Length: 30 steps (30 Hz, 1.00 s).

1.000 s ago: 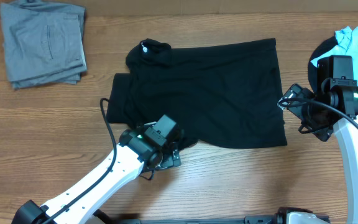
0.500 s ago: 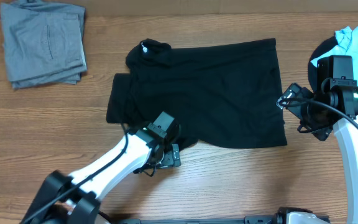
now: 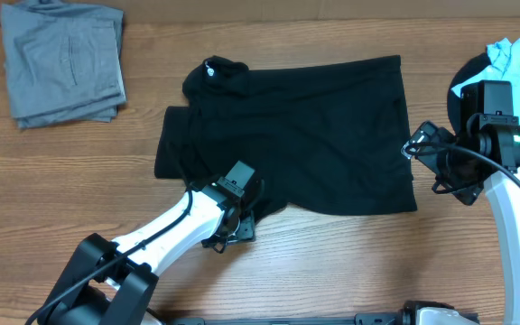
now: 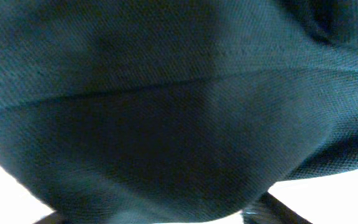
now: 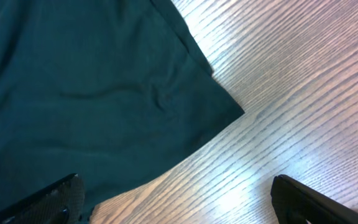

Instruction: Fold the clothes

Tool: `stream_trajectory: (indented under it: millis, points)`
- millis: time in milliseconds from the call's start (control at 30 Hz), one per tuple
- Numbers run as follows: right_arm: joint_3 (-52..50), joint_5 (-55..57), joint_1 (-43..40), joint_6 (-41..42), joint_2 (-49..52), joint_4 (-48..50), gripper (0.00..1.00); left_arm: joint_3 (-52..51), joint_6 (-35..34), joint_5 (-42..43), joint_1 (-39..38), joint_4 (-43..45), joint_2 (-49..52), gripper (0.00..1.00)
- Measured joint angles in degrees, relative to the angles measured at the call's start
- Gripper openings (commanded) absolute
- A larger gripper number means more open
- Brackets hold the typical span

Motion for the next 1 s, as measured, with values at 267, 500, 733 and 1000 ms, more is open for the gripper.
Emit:
stream_trajectory:
  millis: [267,500,733,1000]
  points:
    - [-0.3,0.7,0.0,0.0,0.0,2.8,1.0,0.3,-0.1,-2.2,0.5,-4.7,0.0,0.04]
    - [-6.0,1.1,0.0,0.9,0.0,8.1,1.0,5.4,-0.5,-7.0,0.5,-14.3,-2.7,0.04]
    - [-12.2,1.1,0.0,2.1,0.1,10.8,1.0,7.2,-0.8,-8.9,0.5,-18.1,-10.9,0.04]
    - [-22.6,-0.6,0.0,3.0,0.4,18.5,1.0,7.2,-1.1,-9.3,0.5,-19.0,-13.7,0.09]
